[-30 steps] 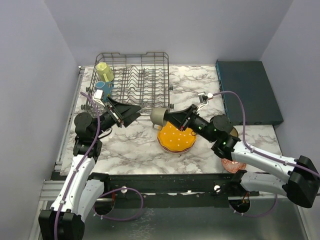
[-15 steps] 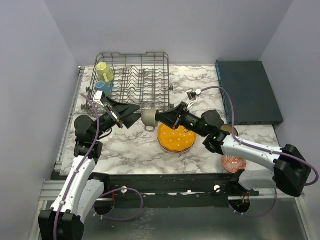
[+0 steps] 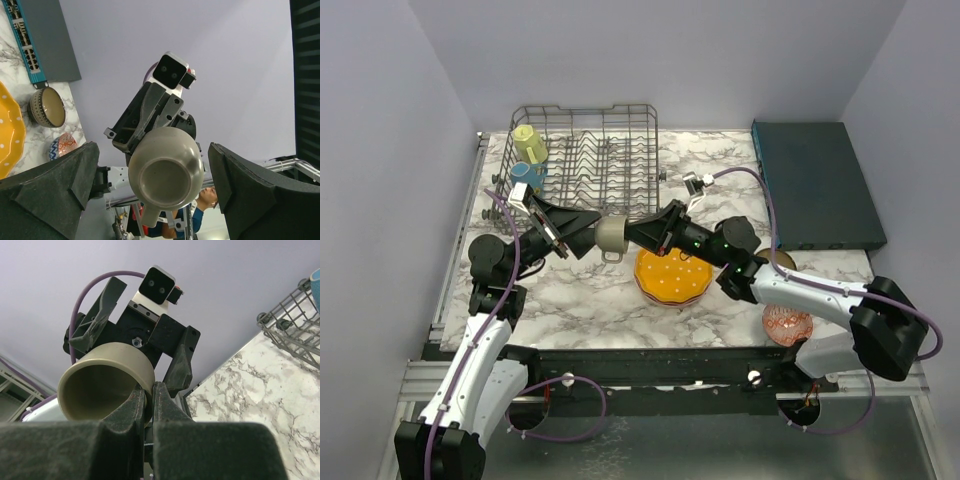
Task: Load the mixed dishes into the dish rack
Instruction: Turn the cup upside down in the dish rack.
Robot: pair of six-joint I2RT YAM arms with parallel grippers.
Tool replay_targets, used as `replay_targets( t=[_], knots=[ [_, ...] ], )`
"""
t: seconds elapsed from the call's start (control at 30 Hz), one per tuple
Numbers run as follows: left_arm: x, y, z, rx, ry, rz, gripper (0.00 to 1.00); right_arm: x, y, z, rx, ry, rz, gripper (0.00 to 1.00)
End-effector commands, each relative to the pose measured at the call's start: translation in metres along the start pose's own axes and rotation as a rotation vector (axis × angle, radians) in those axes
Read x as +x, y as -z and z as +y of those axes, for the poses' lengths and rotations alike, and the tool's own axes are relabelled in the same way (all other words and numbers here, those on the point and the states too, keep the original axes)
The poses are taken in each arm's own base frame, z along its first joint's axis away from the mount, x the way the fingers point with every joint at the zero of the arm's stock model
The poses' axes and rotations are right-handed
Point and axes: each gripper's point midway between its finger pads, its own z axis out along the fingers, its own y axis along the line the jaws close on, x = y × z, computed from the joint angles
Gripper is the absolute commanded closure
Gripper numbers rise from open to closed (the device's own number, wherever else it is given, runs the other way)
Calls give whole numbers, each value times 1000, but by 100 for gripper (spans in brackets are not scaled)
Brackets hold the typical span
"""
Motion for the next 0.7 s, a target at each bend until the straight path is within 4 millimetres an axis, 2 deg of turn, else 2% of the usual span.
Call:
replay_targets(
  t=[0.0, 0.67],
  knots=[
    [8, 2, -10, 41, -11, 23, 1, -23, -9, 29, -115, 30, -61, 99],
    [14, 3, -17, 71, -6, 40, 8, -24, -14, 17, -89, 19, -92, 99]
  ],
)
